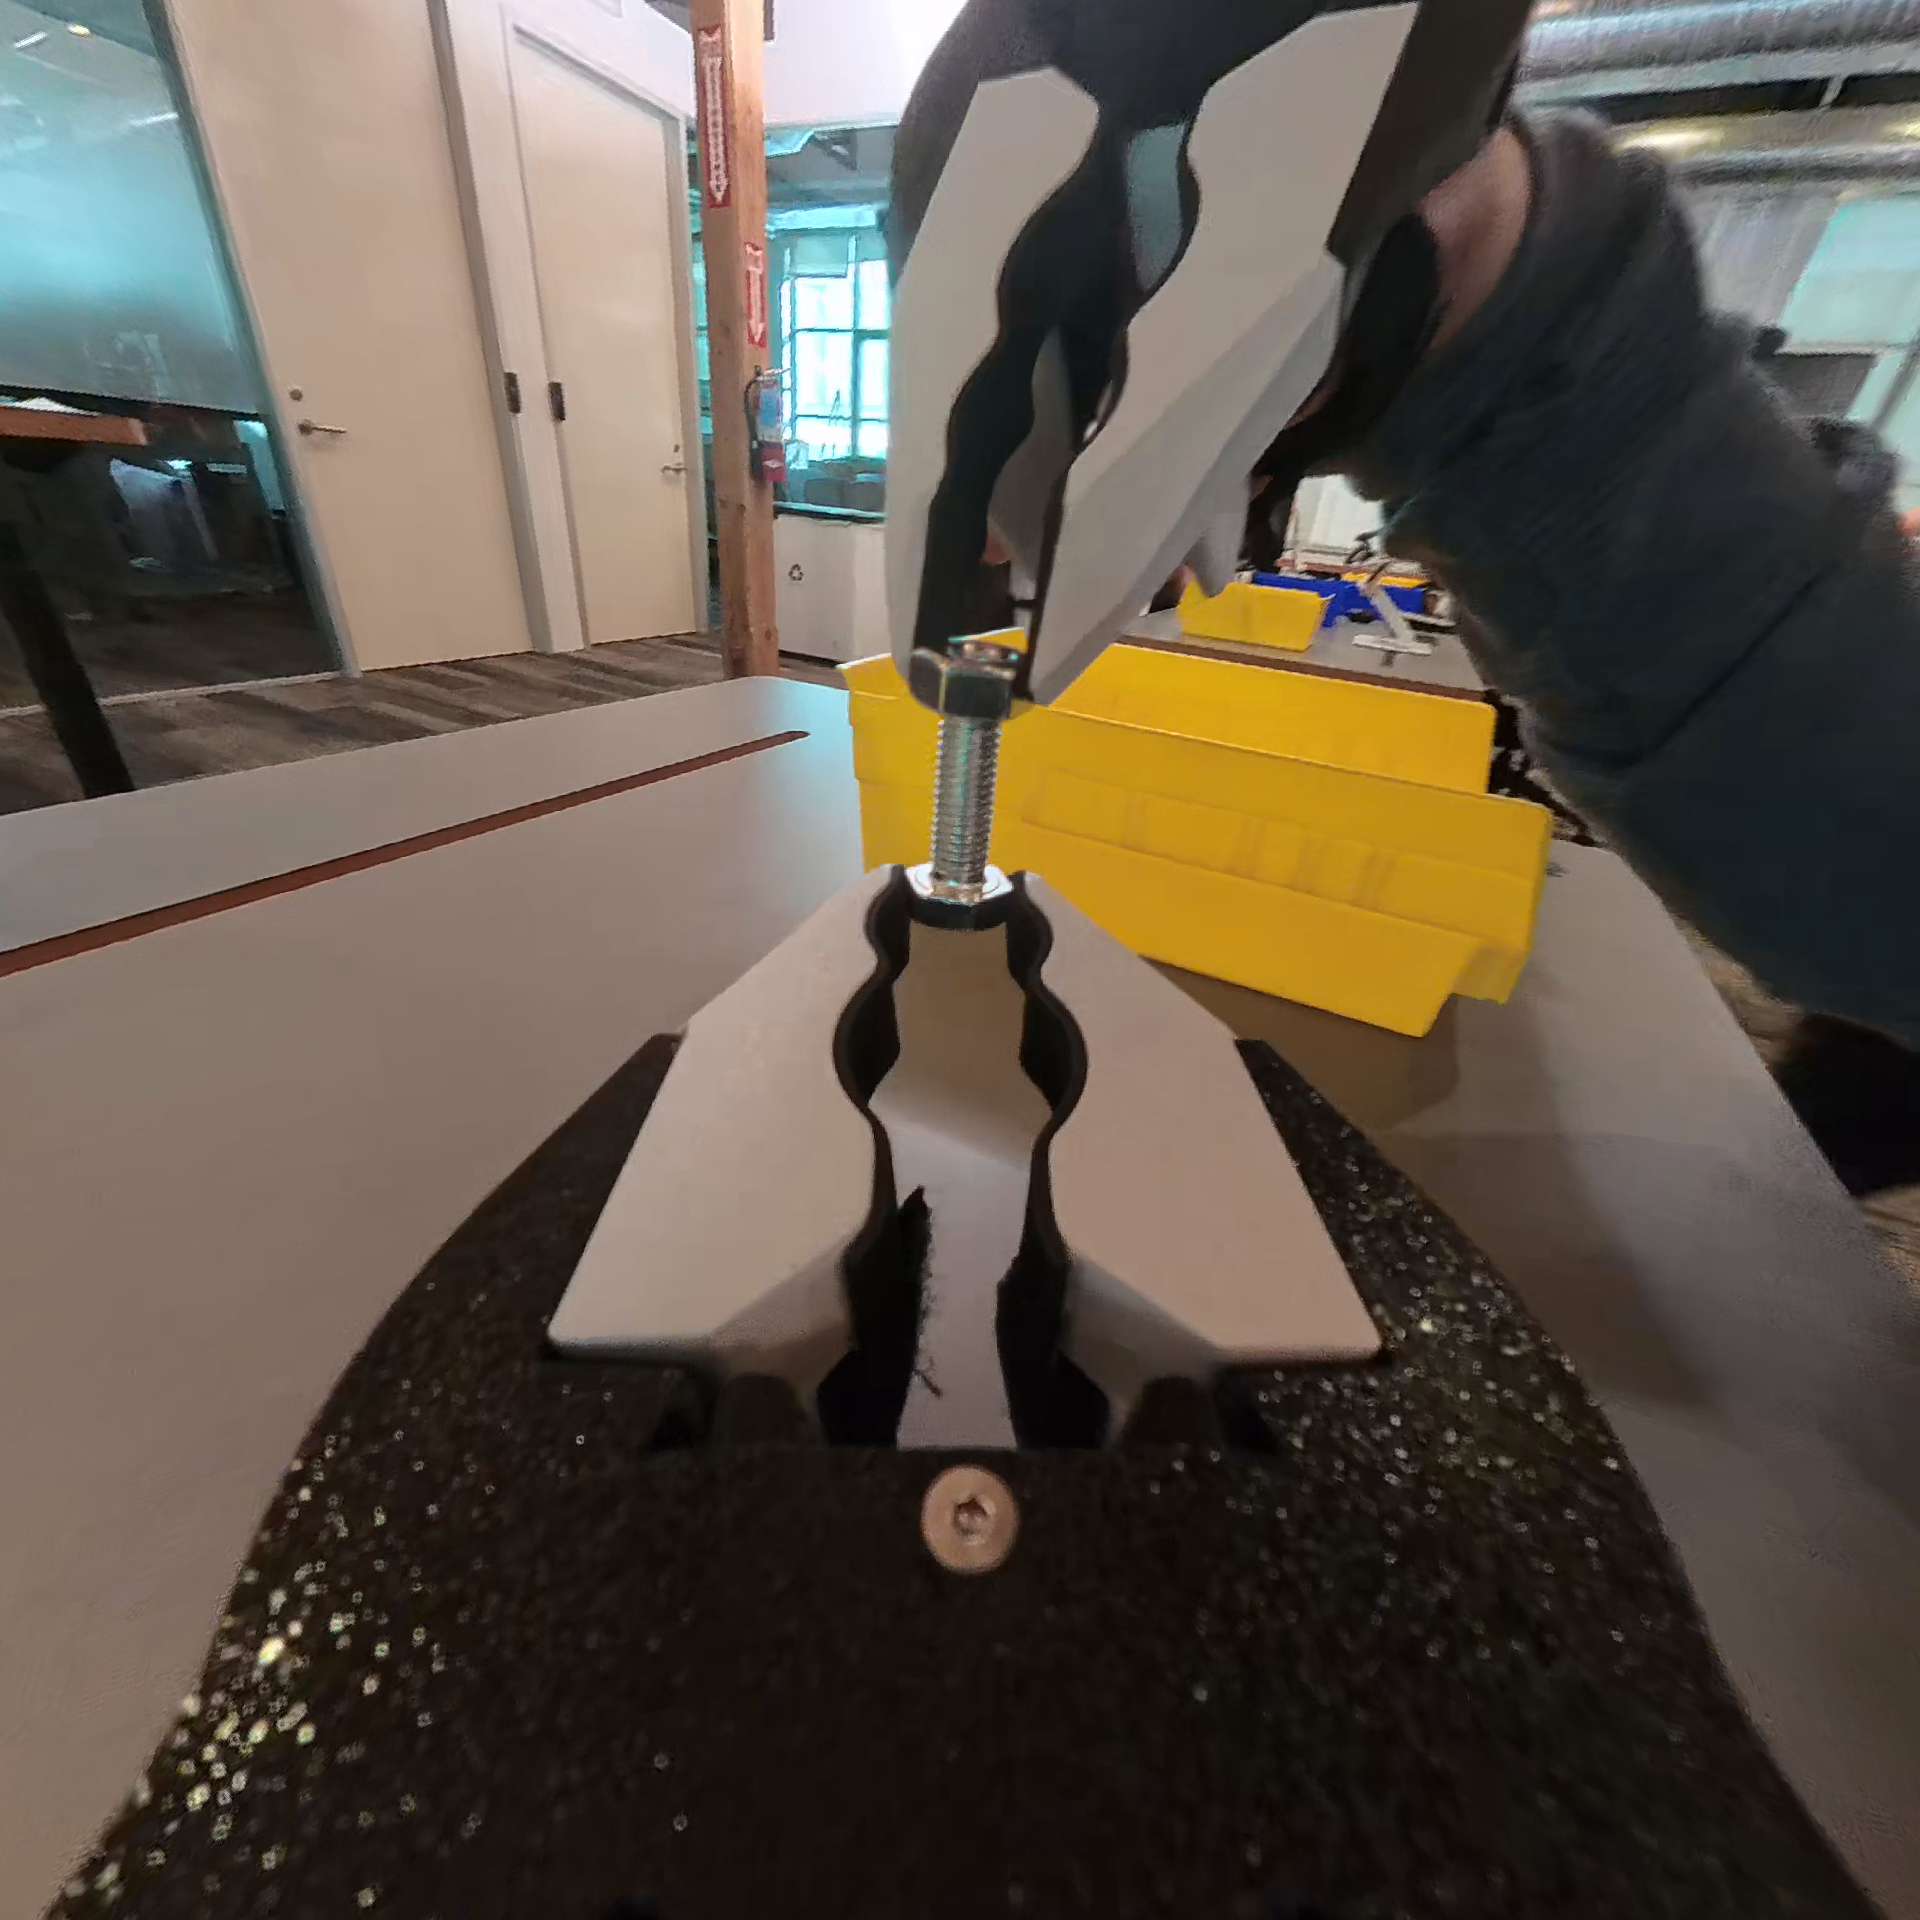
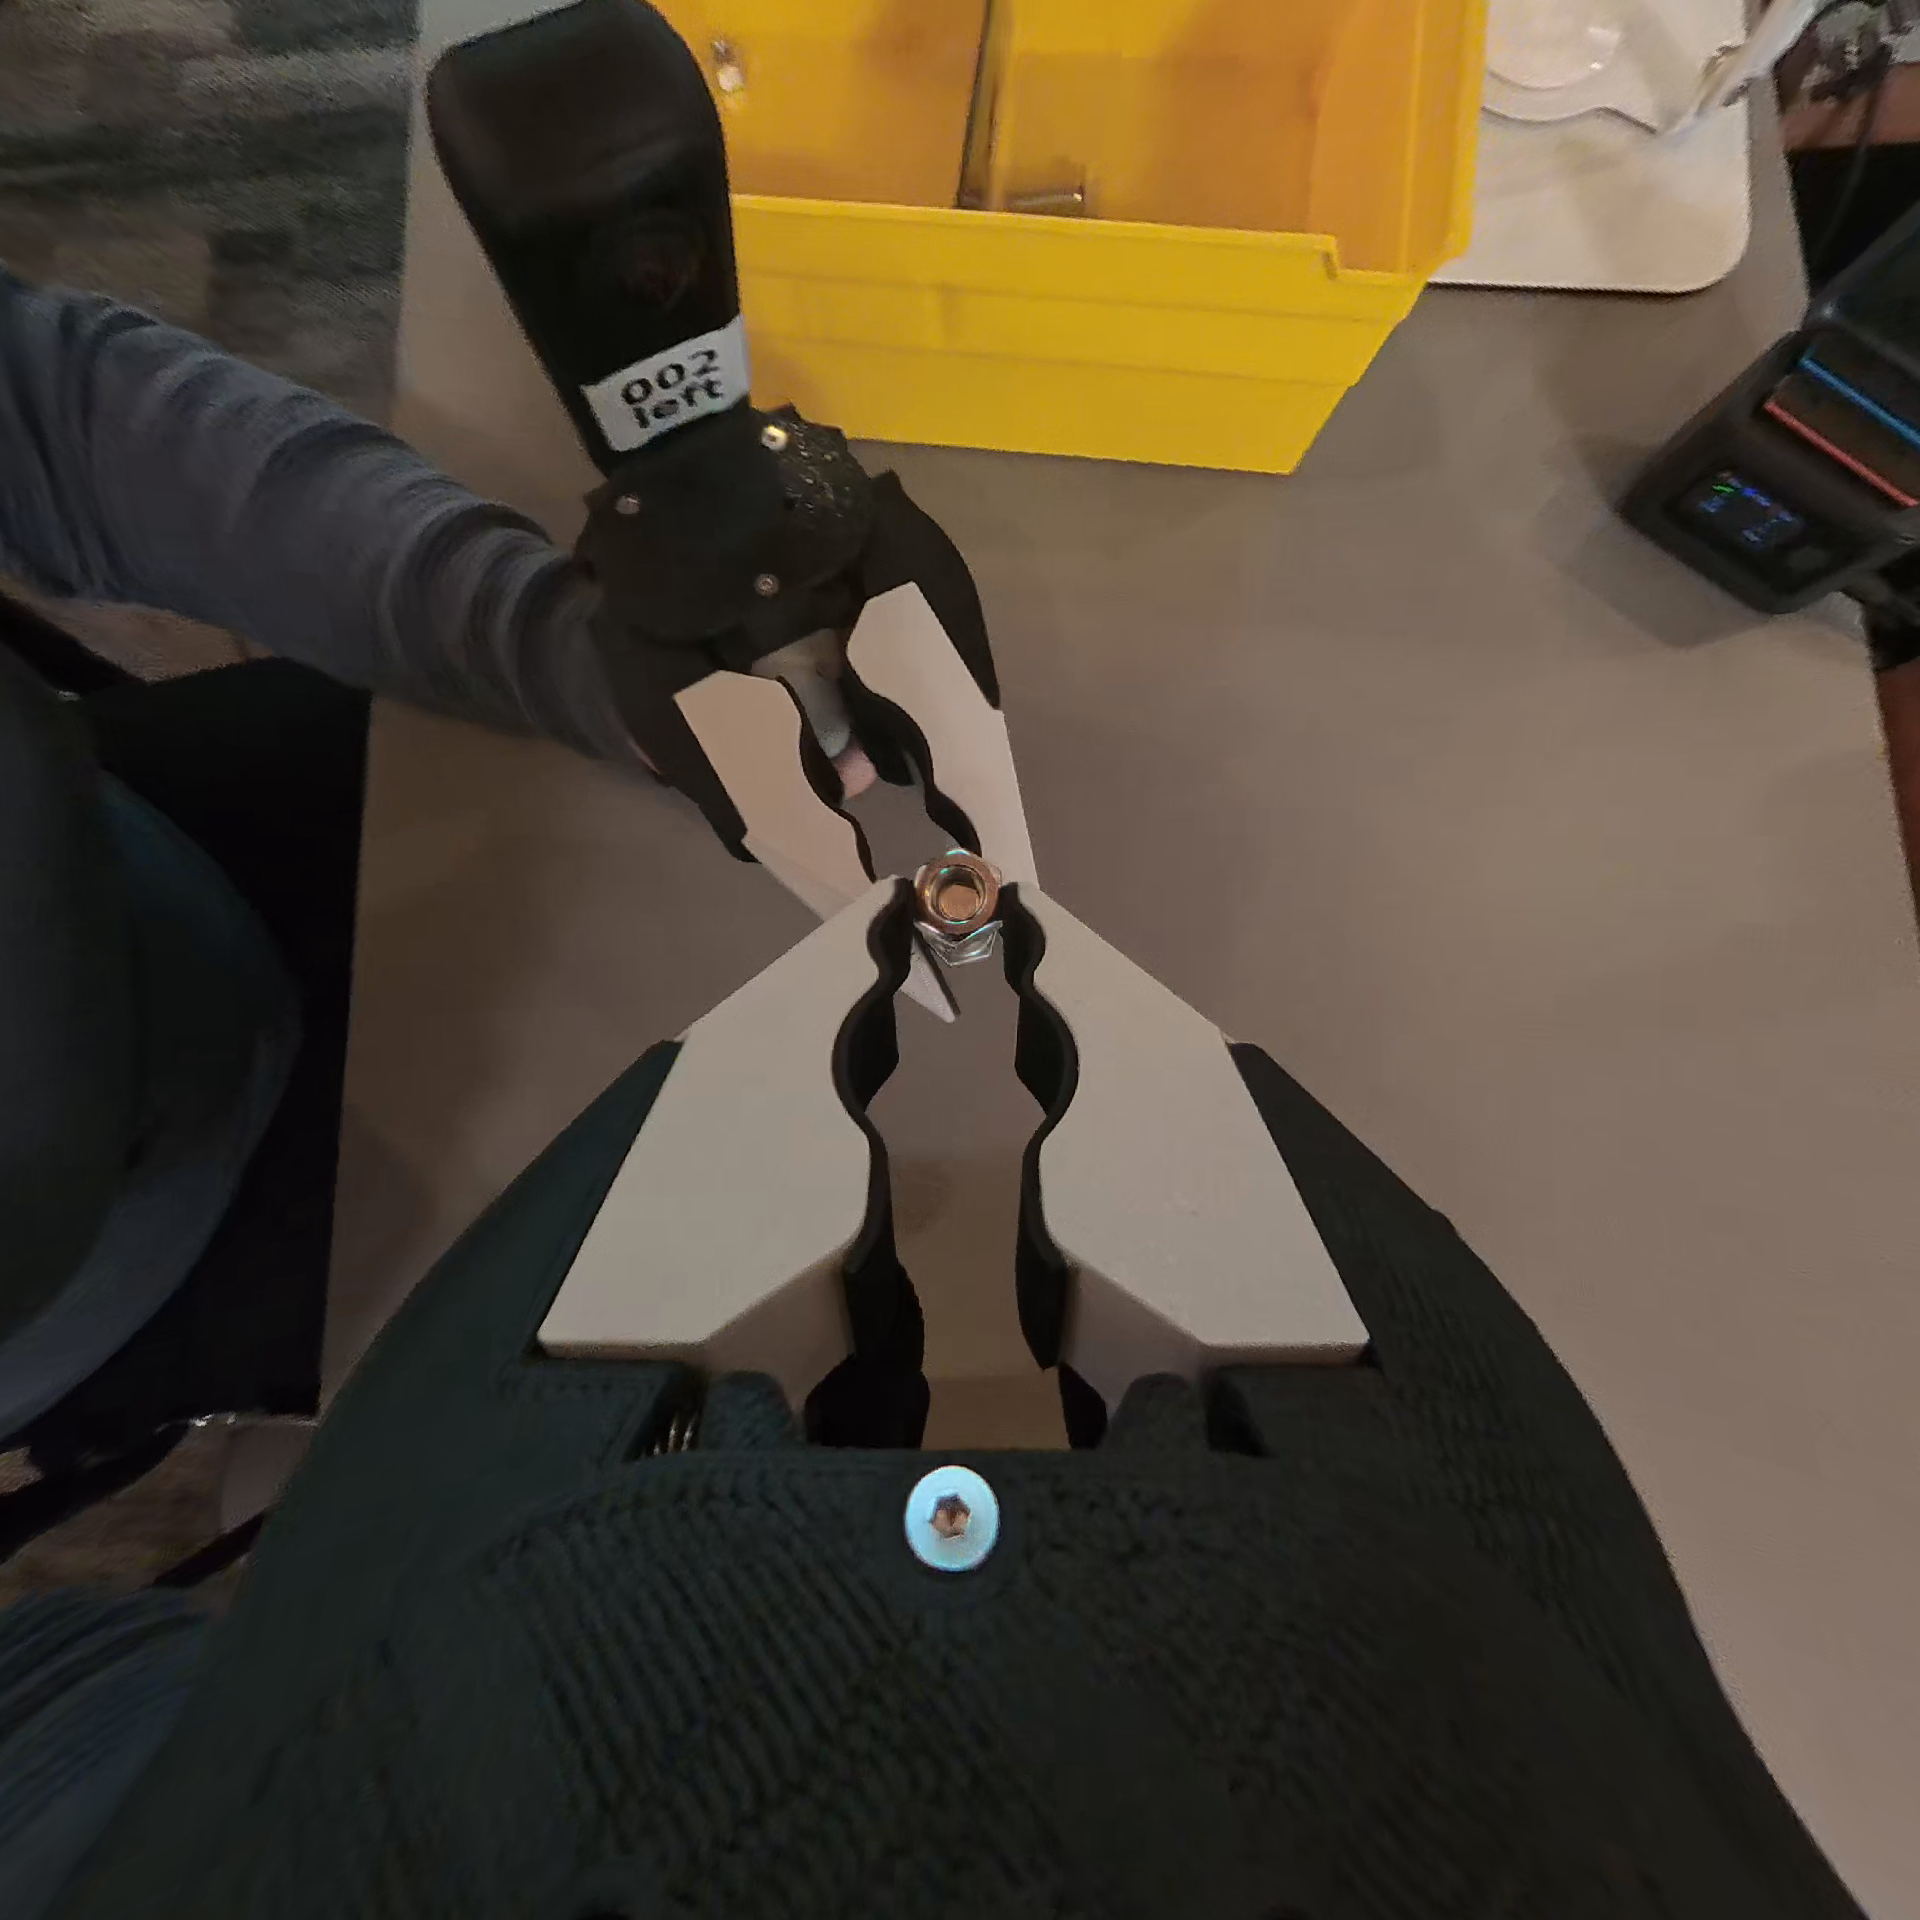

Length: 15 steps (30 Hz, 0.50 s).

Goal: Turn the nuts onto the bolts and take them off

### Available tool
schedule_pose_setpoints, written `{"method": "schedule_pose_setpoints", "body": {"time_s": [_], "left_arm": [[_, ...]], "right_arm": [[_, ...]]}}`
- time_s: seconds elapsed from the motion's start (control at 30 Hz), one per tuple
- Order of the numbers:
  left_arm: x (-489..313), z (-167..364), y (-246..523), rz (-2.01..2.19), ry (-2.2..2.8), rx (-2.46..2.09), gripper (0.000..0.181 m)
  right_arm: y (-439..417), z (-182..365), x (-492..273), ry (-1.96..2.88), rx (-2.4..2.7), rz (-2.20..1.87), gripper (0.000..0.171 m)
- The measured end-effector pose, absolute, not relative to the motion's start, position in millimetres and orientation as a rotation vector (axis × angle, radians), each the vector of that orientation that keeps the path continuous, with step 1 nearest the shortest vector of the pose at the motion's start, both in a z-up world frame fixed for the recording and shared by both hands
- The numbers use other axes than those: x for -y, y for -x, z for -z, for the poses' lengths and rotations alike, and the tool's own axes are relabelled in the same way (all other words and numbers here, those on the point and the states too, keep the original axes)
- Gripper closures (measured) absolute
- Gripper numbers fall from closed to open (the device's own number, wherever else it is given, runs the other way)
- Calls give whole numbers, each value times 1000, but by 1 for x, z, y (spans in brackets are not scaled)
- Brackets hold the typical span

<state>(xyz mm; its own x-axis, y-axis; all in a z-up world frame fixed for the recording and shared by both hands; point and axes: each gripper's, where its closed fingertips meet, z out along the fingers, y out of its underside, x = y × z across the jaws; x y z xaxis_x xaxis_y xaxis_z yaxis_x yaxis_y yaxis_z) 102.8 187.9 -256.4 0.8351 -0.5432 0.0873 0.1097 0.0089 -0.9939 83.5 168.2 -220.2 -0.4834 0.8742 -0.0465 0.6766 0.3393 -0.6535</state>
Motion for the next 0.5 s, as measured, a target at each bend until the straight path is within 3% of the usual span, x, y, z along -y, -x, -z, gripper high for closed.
{"method": "schedule_pose_setpoints", "body": {"time_s": [0.5], "left_arm": [[-190, 273, -116, 534, 1580, -441, 164]], "right_arm": [[-98, 234, -174, 1528, 2310, -890, 155]]}}
